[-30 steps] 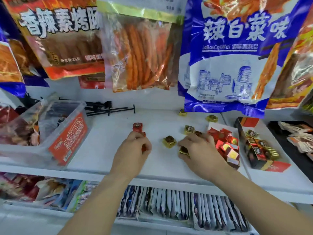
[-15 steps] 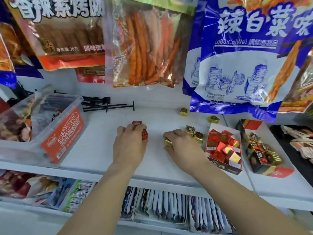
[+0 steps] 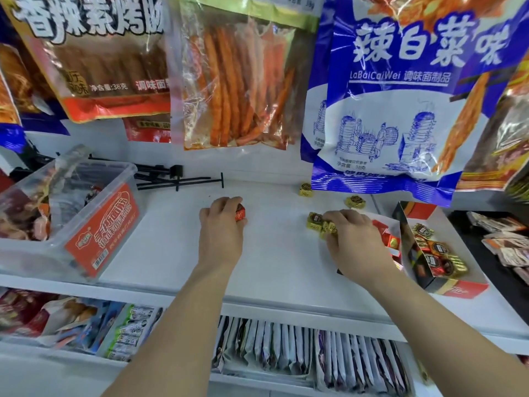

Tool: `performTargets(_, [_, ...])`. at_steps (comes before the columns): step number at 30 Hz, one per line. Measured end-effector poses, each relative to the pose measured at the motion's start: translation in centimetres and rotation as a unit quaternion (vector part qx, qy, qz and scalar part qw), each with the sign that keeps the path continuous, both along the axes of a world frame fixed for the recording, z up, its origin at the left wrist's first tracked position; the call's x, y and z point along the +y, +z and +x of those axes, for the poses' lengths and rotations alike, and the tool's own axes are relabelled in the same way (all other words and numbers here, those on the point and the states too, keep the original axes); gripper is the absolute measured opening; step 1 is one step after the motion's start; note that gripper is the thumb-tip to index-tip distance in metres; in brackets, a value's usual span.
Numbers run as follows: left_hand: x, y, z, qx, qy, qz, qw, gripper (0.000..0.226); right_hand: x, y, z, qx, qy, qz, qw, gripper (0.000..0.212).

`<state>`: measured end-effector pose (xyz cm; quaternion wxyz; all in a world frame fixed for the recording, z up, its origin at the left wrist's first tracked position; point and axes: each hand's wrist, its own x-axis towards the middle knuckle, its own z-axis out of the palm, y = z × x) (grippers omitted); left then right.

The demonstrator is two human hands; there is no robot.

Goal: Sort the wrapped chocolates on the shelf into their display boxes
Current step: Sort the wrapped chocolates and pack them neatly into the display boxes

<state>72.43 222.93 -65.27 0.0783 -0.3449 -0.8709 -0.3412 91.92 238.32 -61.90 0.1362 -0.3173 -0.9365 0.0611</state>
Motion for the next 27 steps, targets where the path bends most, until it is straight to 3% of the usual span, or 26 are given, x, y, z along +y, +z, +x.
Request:
performTargets(7, [0.5,-0.5,1.0,0.028,-0.005,-0.054,0.998,0.031,-0.1,0.4,-0.2,-0.051,-0.003,0.015,0.999,0.044])
performTargets(13, [-2.0,0.9,3.9,0.025,-0.070,-0.135,0.988,0.035,-1.8,0.0,-0.3,-0.065,0.074,0.001,0.995,0.040])
performTargets(19, [-3.5,1.3,6.5,0.029,-0.179,-0.112,0.977,0.037,-4.0,-0.4,-0.9,-0.043,0.132,-0.036,0.990,0.038])
performTargets(27, [-4.3,1.4,6.2,0.009,-0.164,-0.081,0.983,0.046,-3.9,0.9,-1.2,-0.013,0.154,-0.106,0.982,0.040])
